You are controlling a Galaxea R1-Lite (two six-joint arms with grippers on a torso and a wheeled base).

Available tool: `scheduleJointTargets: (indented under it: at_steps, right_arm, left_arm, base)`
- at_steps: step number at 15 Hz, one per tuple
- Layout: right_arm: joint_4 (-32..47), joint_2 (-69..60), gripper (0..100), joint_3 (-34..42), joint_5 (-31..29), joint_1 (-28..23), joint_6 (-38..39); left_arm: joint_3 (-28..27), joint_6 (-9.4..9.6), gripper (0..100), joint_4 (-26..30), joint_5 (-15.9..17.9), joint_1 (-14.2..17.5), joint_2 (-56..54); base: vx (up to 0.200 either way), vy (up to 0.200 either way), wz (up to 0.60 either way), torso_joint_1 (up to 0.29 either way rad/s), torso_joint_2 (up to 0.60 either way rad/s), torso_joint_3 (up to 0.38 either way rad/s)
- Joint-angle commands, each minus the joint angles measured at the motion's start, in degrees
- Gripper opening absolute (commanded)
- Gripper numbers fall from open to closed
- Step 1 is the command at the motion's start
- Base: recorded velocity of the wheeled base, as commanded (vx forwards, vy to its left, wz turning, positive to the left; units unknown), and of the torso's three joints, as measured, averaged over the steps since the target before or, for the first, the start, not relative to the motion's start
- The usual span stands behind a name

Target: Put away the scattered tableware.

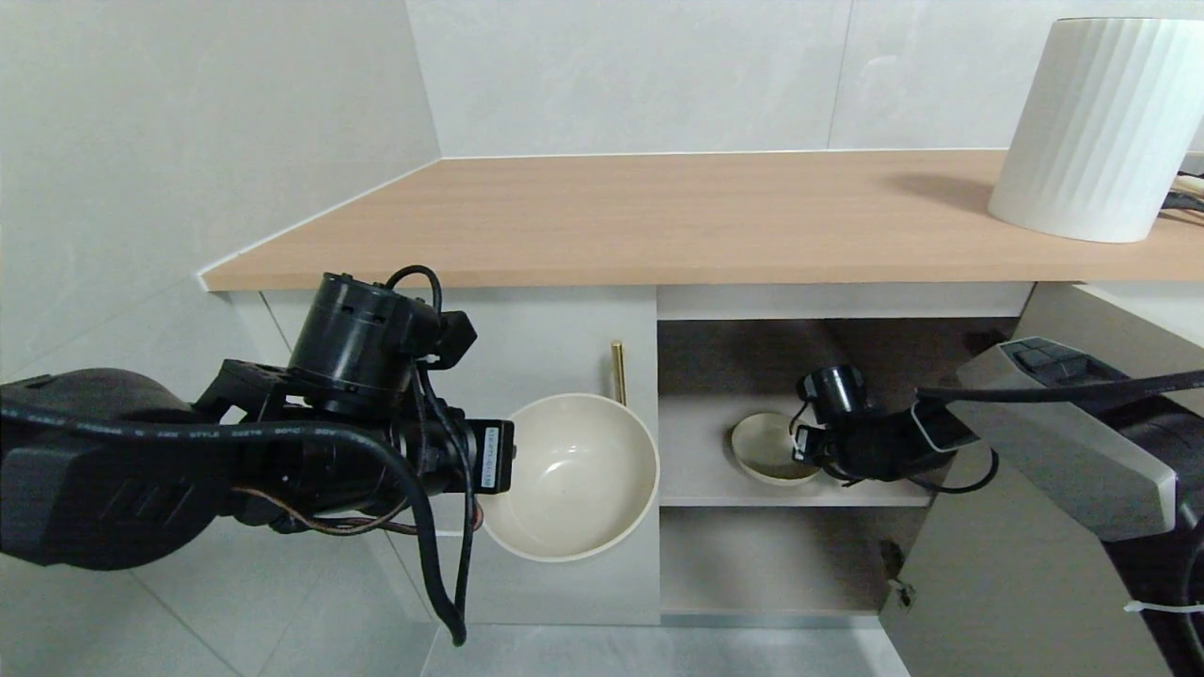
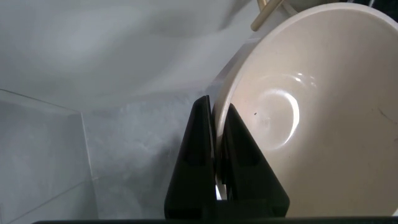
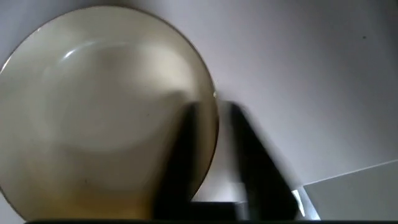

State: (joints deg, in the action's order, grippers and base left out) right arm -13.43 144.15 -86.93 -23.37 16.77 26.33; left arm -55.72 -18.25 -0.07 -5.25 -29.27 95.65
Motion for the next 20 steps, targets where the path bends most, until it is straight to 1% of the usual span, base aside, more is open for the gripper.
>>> scheduleJointTargets:
  at_steps: [1, 4, 6, 7, 8, 10, 11, 12, 14, 15, 17, 19, 20]
  right_arm:
    - [-0.45, -0.1, 100, -0.78, -0.1, 0.01, 0.12]
    - [-1.6, -1.6, 100, 0.1, -0.27, 0.1, 0.21]
    - [-1.6, -7.13, 100, 5.19, 0.08, 1.24, 0.21]
    - [-1.6, -8.45, 100, 6.25, 0.25, 1.86, 0.21]
    - [-1.6, -13.37, 100, 10.11, 0.61, 4.14, 0.47]
    - [-0.98, -21.11, 100, 14.95, 4.56, 7.22, -0.05]
    - [0.34, -25.41, 100, 17.15, 7.29, 8.45, -0.4]
    - [3.5, -29.28, 100, 17.94, 8.96, 9.59, -0.4]
    - [10.71, -34.99, 100, 17.85, 10.27, 12.14, -0.4]
    - [13.79, -37.63, 100, 18.02, 11.24, 13.99, -0.4]
    - [17.39, -40.71, 100, 18.82, 12.82, 17.06, -1.19]
    - [18.0, -41.06, 100, 19.61, 12.82, 19.44, -1.55]
    - [17.92, -39.83, 100, 20.4, 12.82, 20.84, -1.55]
  left_arm:
    - [-0.09, -0.03, 0, -0.01, -0.02, 0.09, -0.2]
    - [-0.09, -0.03, 0, -0.01, -0.02, 0.0, -0.02]
    - [-0.18, 0.06, 0, -0.1, -0.02, -0.35, 1.38]
    - [-0.26, 0.23, 0, -0.37, -0.02, -0.44, 1.82]
    - [-0.7, 0.32, 0, -1.68, -0.02, -1.05, 3.84]
    - [-1.67, 0.23, 0, -2.74, -0.11, -2.63, 6.83]
    - [-1.67, -0.03, 0, -3.18, -0.28, -3.6, 8.33]
    - [-1.67, -0.82, 0, -4.06, -1.43, -4.57, 10.35]
    - [-1.67, -2.32, 0, -6.96, -4.68, -6.24, 13.78]
    - [-1.67, -2.32, 0, -8.89, -5.29, -7.38, 15.27]
    - [-1.67, -2.32, 0, -9.24, -5.47, -8.61, 16.5]
    - [-1.67, -2.32, 0, -9.24, -5.56, -9.14, 16.76]
    - [-1.67, -2.4, 0, -9.24, -6.26, -9.4, 16.68]
  base:
    - [0.0, 0.0, 0.0, 0.0, 0.0, 0.0]
    - [0.0, 0.0, 0.0, 0.0, 0.0, 0.0]
    - [0.0, 0.0, 0.0, 0.0, 0.0, 0.0]
    - [0.0, 0.0, 0.0, 0.0, 0.0, 0.0]
    - [0.0, 0.0, 0.0, 0.0, 0.0, 0.0]
    - [0.0, 0.0, 0.0, 0.0, 0.0, 0.0]
    - [0.0, 0.0, 0.0, 0.0, 0.0, 0.0]
    - [0.0, 0.0, 0.0, 0.0, 0.0, 0.0]
    - [0.0, 0.0, 0.0, 0.0, 0.0, 0.0]
    - [0.0, 0.0, 0.0, 0.0, 0.0, 0.0]
    - [0.0, 0.0, 0.0, 0.0, 0.0, 0.0]
    - [0.0, 0.0, 0.0, 0.0, 0.0, 0.0]
    - [0.0, 0.0, 0.0, 0.0, 0.0, 0.0]
